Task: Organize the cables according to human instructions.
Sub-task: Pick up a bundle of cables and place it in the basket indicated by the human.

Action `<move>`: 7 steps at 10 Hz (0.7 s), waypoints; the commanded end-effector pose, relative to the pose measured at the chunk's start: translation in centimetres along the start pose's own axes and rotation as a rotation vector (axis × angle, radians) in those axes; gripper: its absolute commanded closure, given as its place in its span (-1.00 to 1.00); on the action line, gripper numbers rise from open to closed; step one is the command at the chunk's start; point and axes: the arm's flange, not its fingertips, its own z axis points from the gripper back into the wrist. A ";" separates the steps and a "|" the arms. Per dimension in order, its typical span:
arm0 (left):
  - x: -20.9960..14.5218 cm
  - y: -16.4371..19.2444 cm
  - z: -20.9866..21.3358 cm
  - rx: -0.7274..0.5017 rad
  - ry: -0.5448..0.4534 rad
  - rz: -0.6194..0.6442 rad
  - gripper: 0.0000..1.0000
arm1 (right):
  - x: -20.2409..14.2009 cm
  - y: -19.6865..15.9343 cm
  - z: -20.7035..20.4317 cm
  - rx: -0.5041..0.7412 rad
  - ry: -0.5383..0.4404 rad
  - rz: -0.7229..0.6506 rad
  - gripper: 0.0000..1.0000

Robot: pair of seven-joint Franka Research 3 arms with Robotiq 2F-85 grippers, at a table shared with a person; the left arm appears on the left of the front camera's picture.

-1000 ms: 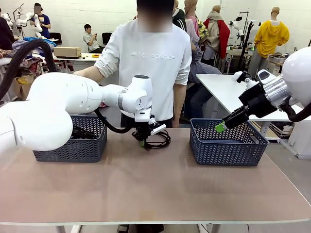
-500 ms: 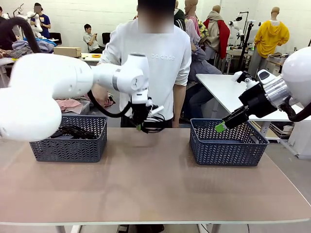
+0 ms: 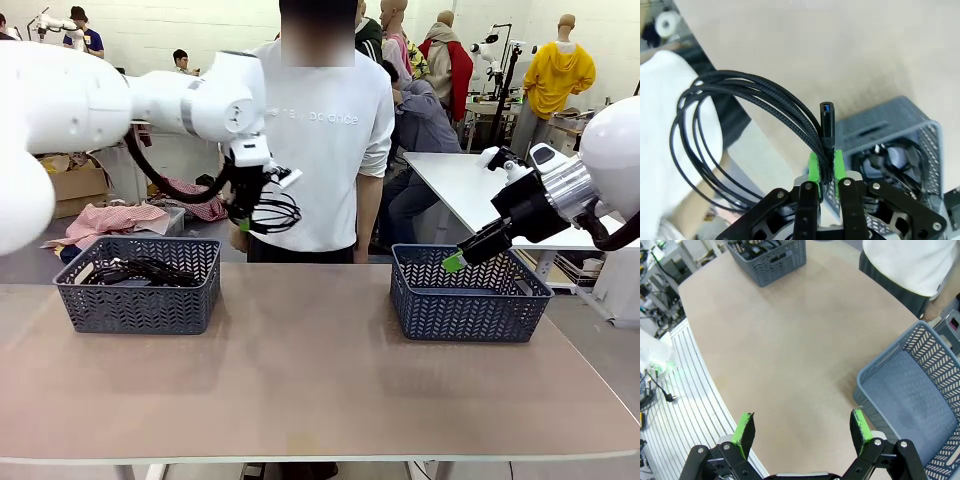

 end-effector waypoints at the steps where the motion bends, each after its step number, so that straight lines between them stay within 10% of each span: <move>1: -2.6 -3.4 0.5 -0.016 -0.019 0.112 1.00 | -0.1 -0.3 -0.3 0.022 -0.029 0.016 -1.00; 7: -10.2 -12.1 1.1 0.004 -0.066 0.366 1.00 | -0.1 -0.3 -0.3 0.022 -0.029 0.016 -1.00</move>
